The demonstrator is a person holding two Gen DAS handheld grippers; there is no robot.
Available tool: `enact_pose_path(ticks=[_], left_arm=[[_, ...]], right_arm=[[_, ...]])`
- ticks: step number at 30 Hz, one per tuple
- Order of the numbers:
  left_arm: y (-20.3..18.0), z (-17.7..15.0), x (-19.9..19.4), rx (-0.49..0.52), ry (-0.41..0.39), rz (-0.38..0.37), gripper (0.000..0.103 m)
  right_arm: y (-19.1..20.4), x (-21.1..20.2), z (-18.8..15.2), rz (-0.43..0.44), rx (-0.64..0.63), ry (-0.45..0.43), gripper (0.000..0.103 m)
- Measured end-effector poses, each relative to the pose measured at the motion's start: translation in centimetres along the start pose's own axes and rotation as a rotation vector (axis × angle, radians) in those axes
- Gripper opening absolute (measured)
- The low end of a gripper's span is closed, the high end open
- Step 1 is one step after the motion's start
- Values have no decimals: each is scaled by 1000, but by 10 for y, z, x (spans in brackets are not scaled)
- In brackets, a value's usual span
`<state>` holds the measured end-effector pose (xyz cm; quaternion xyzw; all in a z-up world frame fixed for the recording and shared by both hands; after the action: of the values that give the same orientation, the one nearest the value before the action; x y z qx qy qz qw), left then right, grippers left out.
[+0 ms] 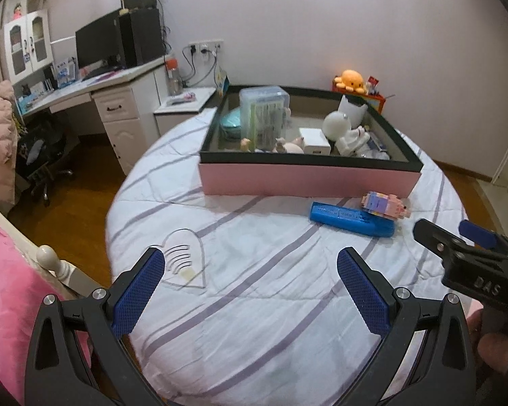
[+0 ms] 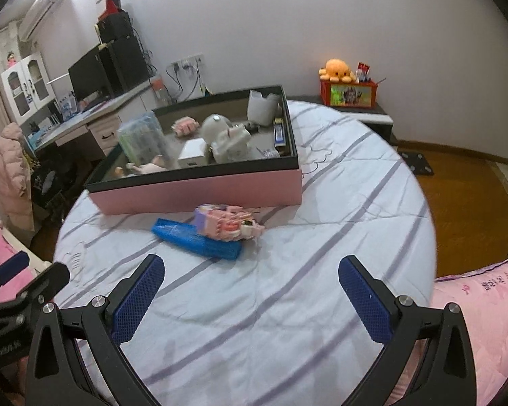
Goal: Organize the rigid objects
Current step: 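Grasp the blue highlighter with the left tool while the right tool grasps the pink block figure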
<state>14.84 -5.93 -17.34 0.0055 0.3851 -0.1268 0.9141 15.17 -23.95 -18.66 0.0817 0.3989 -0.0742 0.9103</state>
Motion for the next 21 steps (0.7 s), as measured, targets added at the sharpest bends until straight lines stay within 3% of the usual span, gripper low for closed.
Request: enact_pose_path(ticks=[12, 16, 19, 21], left_arm=[[-11, -2, 51, 11, 77, 19, 103], [-13, -4, 62, 10, 98, 24, 103], [-18, -4, 66, 14, 106, 22, 103], [-23, -4, 68, 19, 110, 16, 103]], right_arm=[[20, 66, 15, 83, -54, 78, 103], [20, 71, 14, 89, -72, 77, 92], [20, 68, 16, 115, -83, 69, 68], [20, 65, 15, 132, -104, 67, 62]])
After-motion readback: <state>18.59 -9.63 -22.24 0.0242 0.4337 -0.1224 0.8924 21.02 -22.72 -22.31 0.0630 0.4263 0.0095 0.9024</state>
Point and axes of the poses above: each gripper's, at about its wrist camera, not at the fingertips, and x roughly the way its jaws point, y to its left, z to its top, the point moved 9 cm from there along x, roughly the way its jaws point, and after that the axes turned 7 degrees about -z, right-handed, at the moved point
